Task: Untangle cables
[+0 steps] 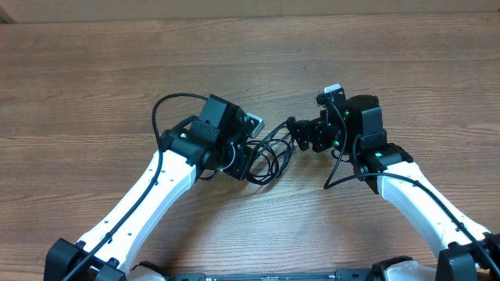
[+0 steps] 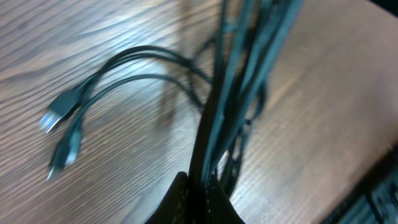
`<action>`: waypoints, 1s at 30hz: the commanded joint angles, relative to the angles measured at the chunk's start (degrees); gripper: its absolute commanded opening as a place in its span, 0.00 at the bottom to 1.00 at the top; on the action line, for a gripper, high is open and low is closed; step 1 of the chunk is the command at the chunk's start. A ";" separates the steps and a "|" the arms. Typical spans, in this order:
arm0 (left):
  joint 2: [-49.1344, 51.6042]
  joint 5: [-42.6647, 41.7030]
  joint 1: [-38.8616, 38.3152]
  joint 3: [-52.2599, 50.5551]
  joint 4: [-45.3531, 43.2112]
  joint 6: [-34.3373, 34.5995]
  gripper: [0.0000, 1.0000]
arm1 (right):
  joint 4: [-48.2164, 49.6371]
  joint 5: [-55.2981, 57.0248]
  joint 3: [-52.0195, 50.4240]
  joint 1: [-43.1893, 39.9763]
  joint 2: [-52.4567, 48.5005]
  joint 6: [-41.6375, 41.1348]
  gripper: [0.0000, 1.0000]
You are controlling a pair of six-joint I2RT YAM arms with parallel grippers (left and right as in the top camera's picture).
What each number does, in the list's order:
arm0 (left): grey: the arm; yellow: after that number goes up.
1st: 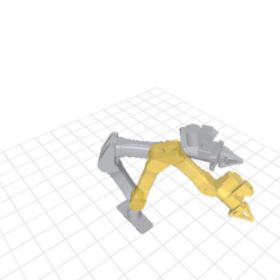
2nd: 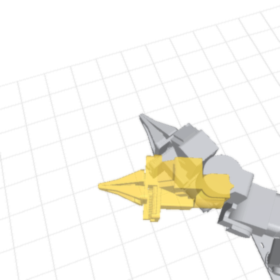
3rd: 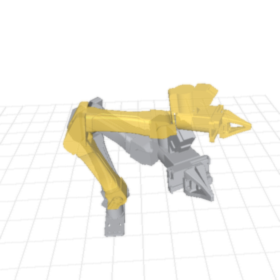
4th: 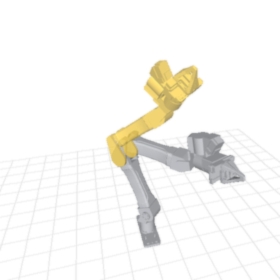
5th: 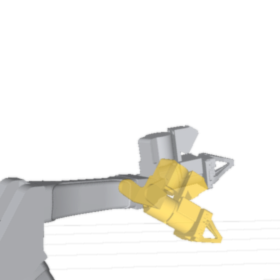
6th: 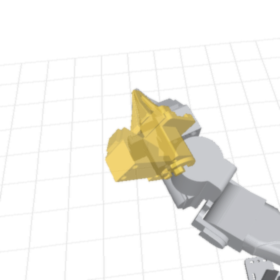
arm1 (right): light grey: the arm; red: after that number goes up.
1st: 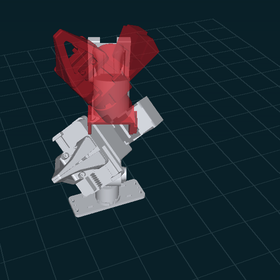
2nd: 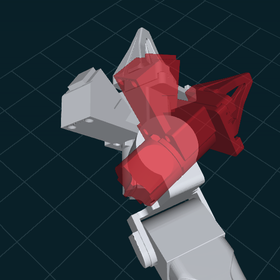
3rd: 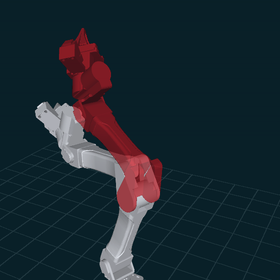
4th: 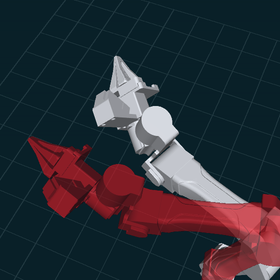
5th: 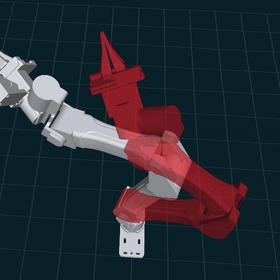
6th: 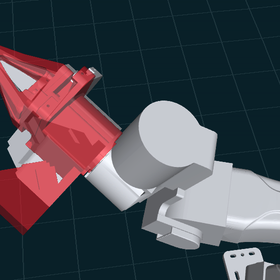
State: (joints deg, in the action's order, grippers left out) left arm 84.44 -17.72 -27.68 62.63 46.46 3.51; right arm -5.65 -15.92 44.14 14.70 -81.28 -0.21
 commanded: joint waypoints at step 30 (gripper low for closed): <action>-0.79 14.58 1.14 -3.10 -4.33 0.31 0.04 | -2.21 -14.64 1.57 -7.43 -0.13 -3.19 0.99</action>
State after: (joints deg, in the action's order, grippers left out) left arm 84.16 3.29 -26.89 59.11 43.18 10.24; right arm -8.14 -20.49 44.29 7.16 -81.30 -3.03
